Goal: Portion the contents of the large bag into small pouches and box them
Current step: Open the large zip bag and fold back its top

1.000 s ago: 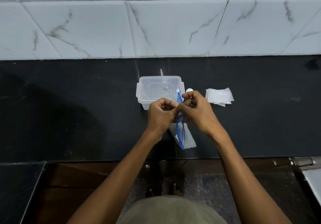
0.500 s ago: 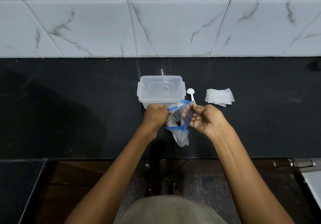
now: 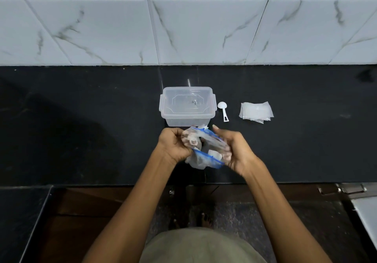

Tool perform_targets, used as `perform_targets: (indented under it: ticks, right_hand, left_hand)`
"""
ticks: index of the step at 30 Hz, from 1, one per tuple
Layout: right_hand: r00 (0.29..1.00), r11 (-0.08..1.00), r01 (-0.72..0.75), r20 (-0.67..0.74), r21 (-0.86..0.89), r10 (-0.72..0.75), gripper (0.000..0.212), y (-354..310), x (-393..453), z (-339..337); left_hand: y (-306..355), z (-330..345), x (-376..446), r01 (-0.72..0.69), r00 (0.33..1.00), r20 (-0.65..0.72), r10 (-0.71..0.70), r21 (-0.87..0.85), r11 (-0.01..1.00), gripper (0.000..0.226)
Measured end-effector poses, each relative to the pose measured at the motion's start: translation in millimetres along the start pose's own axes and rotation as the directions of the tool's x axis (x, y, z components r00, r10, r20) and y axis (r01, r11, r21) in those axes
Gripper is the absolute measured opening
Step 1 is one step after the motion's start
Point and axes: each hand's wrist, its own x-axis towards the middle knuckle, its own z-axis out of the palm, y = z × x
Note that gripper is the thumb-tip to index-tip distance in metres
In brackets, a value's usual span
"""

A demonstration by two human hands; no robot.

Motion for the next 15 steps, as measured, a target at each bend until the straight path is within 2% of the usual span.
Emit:
perform_targets:
  ticks: [2,4,5,7,8,9,11,12,13,14,15]
  right_hand:
    - [0.997,0.954,0.068,0.05,-0.29,-0.056,0.025,4,-3,-1]
    - [0.996,0.912,0.093,0.051,-0.399,-0.079,0.028,6,-1,-4]
    - [0.996,0.936,0.082,0.004,-0.343,-0.085,0.035,6,2,-8]
    - [0.997,1.0,0.018,-0.069,-0.026,-0.019,0.03,4,4,-9]
    - [0.997,0.991,-0.011,-0.071,0.13,0.02,0.031,3,6,-12]
    - [0.996,0.972,-0.026,-0.077,0.233,0.045,0.042,4,7,-14]
    - [0.993,0.952,-0.018,-0.103,0.307,0.052,0.059,10,11,-18]
    - [0.994,0.942,-0.014,-0.096,0.334,0.049,0.054,13,11,-17]
    - [0.996,0.938,0.014,-0.084,0.346,0.016,0.041,15,11,-14]
    - [0.996,0.931,0.053,-0.09,0.361,-0.022,0.025,18,12,-12]
    - [0.992,0.912,0.104,-0.101,0.396,-0.069,0.018,19,13,-12]
  left_hand:
    - [3,-4,1,-0.007,1.0,0.02,0.006,0.025,1.0,0.034]
    - [6,-9,4,-0.011,0.999,0.038,0.006,0.128,0.992,0.033]
    - [6,-11,6,-0.024,0.999,0.052,0.013,0.203,0.979,0.032]
    - [6,-16,9,-0.077,0.994,0.101,0.037,0.423,0.903,0.037]
    - [6,-18,9,-0.116,0.99,0.131,0.049,0.577,0.808,0.042]
    - [4,-20,9,-0.164,0.985,0.158,0.069,0.725,0.669,0.044]
    - [-5,-21,7,-0.238,0.967,0.193,0.164,0.912,0.334,0.044]
    - [-10,-22,9,-0.264,0.948,0.213,0.237,0.941,0.211,0.044]
    - [-14,-23,10,-0.292,0.922,0.24,0.304,0.947,0.137,0.044]
    - [-17,-26,14,-0.306,0.898,0.258,0.356,0.949,0.082,0.043]
    - [-19,-29,15,-0.3,0.88,0.261,0.396,0.953,0.039,0.04]
